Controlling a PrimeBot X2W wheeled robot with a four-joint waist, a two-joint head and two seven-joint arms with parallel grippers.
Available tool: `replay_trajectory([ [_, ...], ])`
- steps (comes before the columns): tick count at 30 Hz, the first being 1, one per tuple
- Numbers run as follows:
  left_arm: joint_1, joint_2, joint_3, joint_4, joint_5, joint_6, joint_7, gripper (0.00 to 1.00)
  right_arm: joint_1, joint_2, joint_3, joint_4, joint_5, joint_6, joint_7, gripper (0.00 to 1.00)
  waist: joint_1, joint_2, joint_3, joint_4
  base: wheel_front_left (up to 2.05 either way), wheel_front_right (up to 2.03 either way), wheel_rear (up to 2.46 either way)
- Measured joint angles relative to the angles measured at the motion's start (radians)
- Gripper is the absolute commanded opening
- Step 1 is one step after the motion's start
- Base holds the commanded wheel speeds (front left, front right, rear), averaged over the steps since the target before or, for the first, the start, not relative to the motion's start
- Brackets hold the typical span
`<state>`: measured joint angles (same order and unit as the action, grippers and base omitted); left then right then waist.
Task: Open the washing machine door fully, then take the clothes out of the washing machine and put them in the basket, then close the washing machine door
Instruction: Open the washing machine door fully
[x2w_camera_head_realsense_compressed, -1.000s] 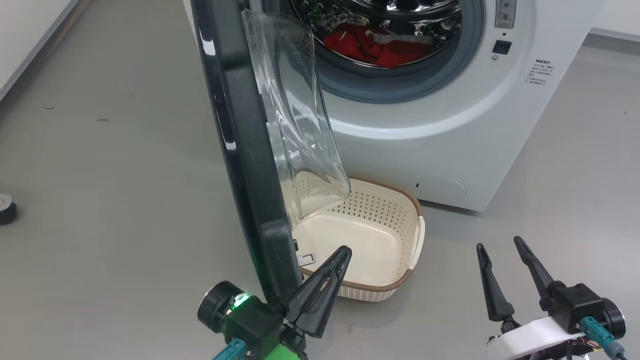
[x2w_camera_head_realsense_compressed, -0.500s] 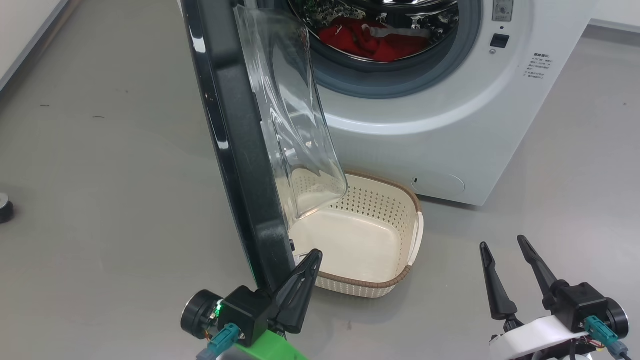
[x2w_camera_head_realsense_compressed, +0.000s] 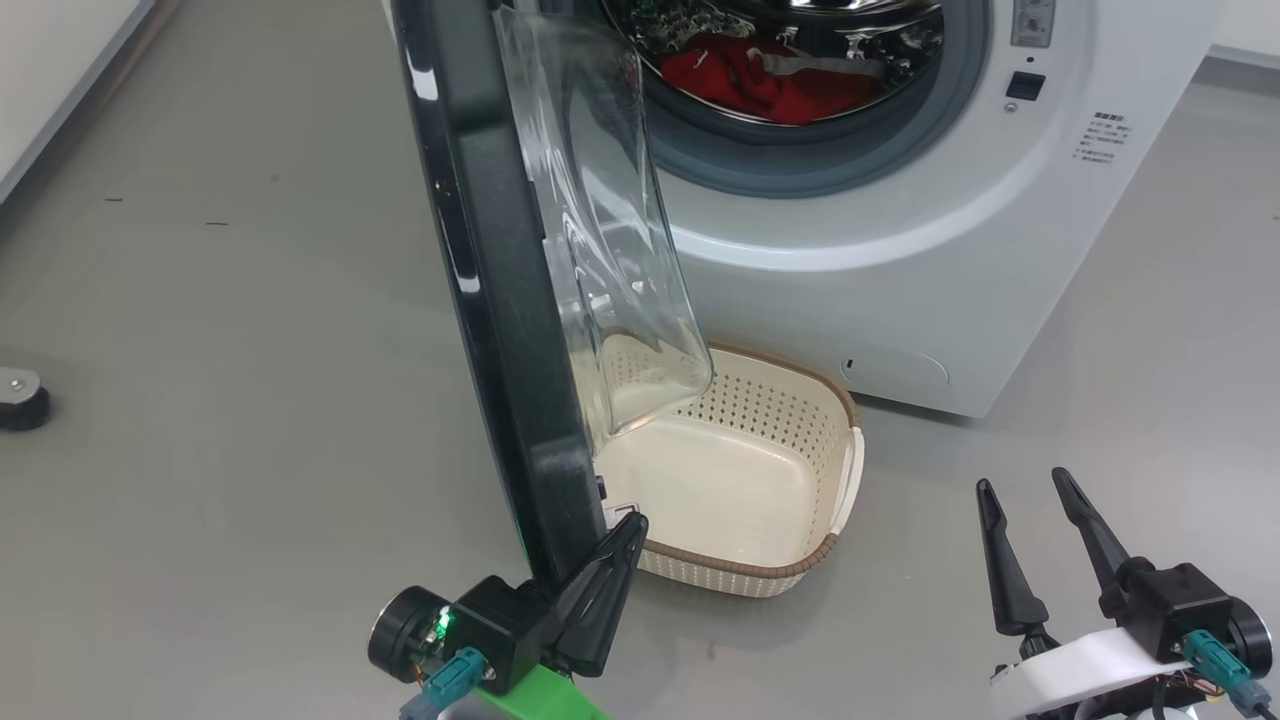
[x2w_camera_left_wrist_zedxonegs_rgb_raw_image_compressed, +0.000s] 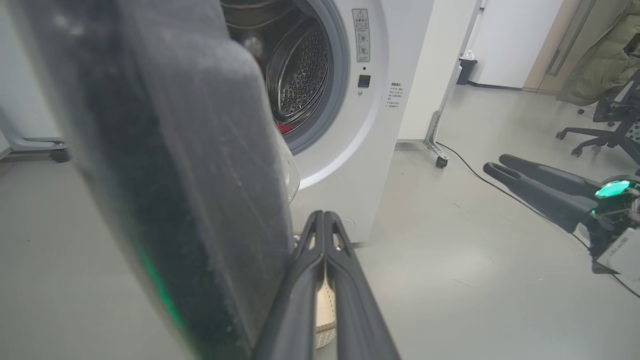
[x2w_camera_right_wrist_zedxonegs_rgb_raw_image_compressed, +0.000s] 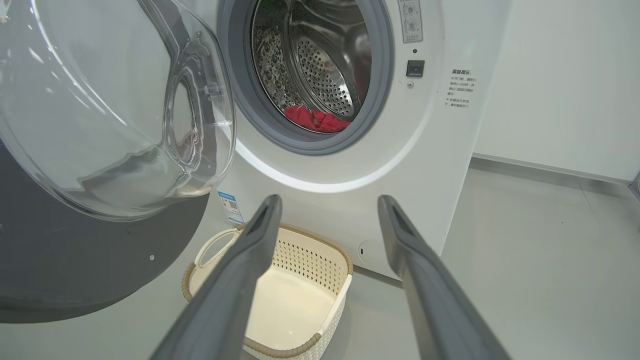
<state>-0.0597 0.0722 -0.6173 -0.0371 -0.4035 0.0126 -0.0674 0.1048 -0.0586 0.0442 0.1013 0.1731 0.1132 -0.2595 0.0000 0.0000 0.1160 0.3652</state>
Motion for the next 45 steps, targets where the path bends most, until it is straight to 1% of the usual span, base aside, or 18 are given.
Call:
replay_trajectory([
  [13, 0.0, -0.009, 0.0, 0.022, 0.0, 0.019, -0.018, 0.0, 0.003, 0.003, -0.012, -0.003, 0.0, 0.0, 0.0, 1.0, 0.0, 0.0, -0.011, 0.063, 0.0, 0.0, 0.0],
  [24, 0.005, -0.014, 0.01, 0.028, 0.0, 0.045, -0.032, 0.0, 0.005, 0.005, -0.018, -0.008, -0.007, 0.001, 0.0, 1.0, 0.0, 0.0, -0.011, 0.119, 0.0, 0.0, 0.0],
  [33, 0.019, -0.014, 0.055, 0.038, 0.003, 0.071, -0.05, 0.0, 0.005, 0.009, -0.011, -0.008, -0.016, 0.008, 0.0, 1.0, 0.0, 0.0, -0.004, 0.143, 0.0, 0.0, 0.0],
  [36, 0.021, -0.015, 0.066, 0.043, 0.007, 0.073, -0.058, 0.0, 0.005, 0.009, -0.011, -0.008, -0.016, 0.008, 0.0, 1.0, 0.0, 0.0, -0.003, 0.145, 0.0, 0.0, 0.0],
  [45, 0.025, -0.011, 0.158, 0.063, 0.01, 0.088, -0.085, 0.0, 0.002, 0.01, -0.009, -0.009, -0.016, 0.008, 0.0, 1.0, 0.0, 0.0, 0.006, 0.144, 0.0, 0.0, 0.0],
])
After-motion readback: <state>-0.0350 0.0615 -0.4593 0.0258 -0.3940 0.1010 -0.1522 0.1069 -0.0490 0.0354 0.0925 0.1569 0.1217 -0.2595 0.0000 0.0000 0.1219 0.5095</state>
